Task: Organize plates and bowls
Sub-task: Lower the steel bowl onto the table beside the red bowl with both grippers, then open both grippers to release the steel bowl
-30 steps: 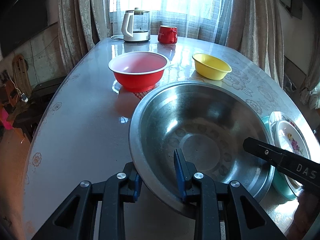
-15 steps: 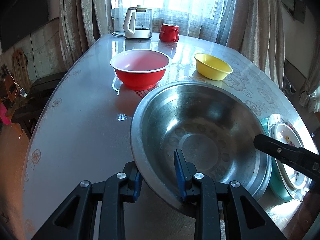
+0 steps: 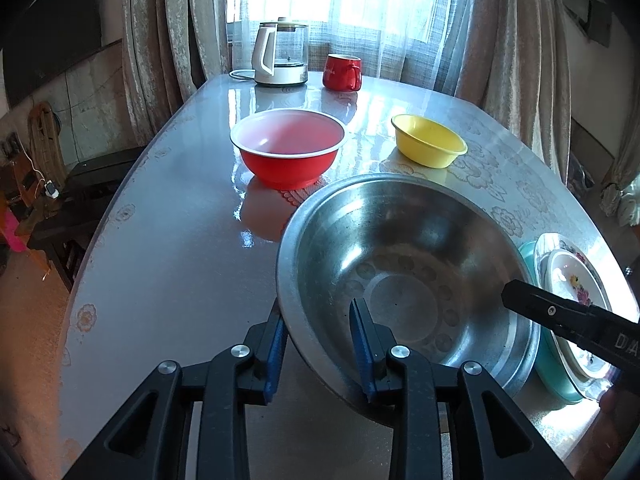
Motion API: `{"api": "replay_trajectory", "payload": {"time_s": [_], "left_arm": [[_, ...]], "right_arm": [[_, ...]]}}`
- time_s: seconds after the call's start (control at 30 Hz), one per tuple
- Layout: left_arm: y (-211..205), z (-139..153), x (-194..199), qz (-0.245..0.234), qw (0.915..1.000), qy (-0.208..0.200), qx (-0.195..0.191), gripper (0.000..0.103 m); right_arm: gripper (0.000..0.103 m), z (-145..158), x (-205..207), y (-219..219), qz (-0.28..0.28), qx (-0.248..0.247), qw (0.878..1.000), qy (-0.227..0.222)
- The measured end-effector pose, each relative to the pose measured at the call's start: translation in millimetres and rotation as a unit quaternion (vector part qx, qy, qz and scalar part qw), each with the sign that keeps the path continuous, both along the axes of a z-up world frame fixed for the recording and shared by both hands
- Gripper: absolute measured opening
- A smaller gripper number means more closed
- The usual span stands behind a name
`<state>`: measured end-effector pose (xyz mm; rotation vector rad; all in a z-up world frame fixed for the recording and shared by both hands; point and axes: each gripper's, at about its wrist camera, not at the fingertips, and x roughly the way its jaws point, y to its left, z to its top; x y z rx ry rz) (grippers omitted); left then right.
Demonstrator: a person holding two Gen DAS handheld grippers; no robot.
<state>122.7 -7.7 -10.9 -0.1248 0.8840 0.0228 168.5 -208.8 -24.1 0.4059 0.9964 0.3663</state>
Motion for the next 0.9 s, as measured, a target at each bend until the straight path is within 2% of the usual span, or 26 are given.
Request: {"api": "replay_trajectory", "payload": {"time_s": [0.23,0.63,0.9], "left_arm": [[-1.7,9.0,-0.5,-0.003,0.9999,-0.011,0.007,0.045],[-1.7,38.6,19.1,-0.012,0.9993,-0.032,0.016,0.081],[-10.8,59.9,54.4,-0.023,0.9988,-0.027,0.034,0.088]], "right_arm": [[0.031,3.2,1.3,-4.2,-0.002,0.001,1.0,-0.002],[0.036,20.6,22.5,-28.1,-0.022,-0.01,1.0,-0.017],[0.036,32.3,64.5,-52.5,-0.046,-0.028,0.998,-0.01]]}}
